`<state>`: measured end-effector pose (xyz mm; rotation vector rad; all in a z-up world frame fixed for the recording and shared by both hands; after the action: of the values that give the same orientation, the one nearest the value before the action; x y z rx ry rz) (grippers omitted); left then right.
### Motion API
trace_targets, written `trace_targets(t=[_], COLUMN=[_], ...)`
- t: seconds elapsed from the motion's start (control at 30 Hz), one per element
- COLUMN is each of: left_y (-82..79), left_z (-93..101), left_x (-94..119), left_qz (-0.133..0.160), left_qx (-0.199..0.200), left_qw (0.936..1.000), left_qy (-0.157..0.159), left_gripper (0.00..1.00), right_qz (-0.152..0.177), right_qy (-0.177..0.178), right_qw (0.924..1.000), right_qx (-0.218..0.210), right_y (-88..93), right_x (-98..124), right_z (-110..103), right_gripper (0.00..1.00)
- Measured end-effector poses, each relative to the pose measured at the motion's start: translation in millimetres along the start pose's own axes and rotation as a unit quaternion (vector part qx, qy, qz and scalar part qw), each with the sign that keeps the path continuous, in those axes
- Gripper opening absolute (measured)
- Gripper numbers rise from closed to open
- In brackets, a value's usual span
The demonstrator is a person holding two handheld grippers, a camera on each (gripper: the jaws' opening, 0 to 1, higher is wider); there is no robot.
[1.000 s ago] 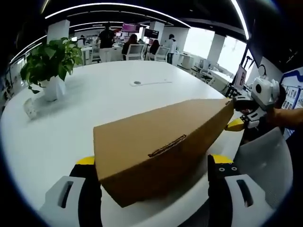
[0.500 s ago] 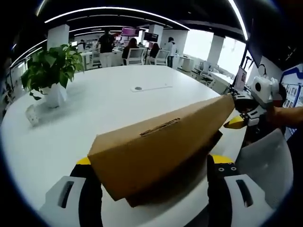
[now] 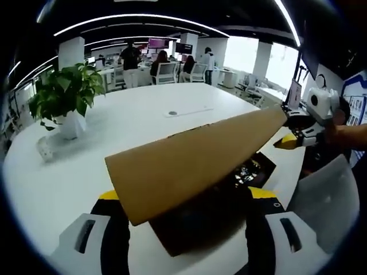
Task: Operate the shoe box by opening the lid, removing the specified soft item, and placing it in the target area until the item is outside and the box remains undamaged.
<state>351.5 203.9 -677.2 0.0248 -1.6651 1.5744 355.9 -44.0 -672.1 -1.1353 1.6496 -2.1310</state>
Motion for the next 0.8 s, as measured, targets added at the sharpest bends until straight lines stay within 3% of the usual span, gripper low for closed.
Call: trace_targets(t=[0.27, 0.8], left_y=[-6.6, -20.8], left_z=[-9.8, -23.0], left_x=[-0.5, -3.5], left_qz=[0.009, 0.02], left_qx=[-0.001, -0.01], left_qw=[0.9997, 0.9985], left_qy=[-0.024, -0.049], left_gripper=[0.7, 0.57], right_qz=[0.008, 0.019], right_qy=[0.009, 0.024], right_qw=[0.9999, 0.9995], right_qx=[0.004, 0.011], right_y=[-5.7, -18.8], right_x=[-2.2, -10.2], right_z=[7.8, 26.1], right_gripper=[0.39, 0.31])
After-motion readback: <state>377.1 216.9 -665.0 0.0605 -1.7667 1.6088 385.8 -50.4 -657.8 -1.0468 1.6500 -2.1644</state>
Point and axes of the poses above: the point that each gripper's makers call its tool centre point, and the gripper's own axes: x roughly backward along the fingers, z roughly to its right, y roughly out of its underside, the point moved 4 cm from there along x, roughly backward along the fingers, and after that the axes turned 2 degrees about z, right-handed, at the moved point
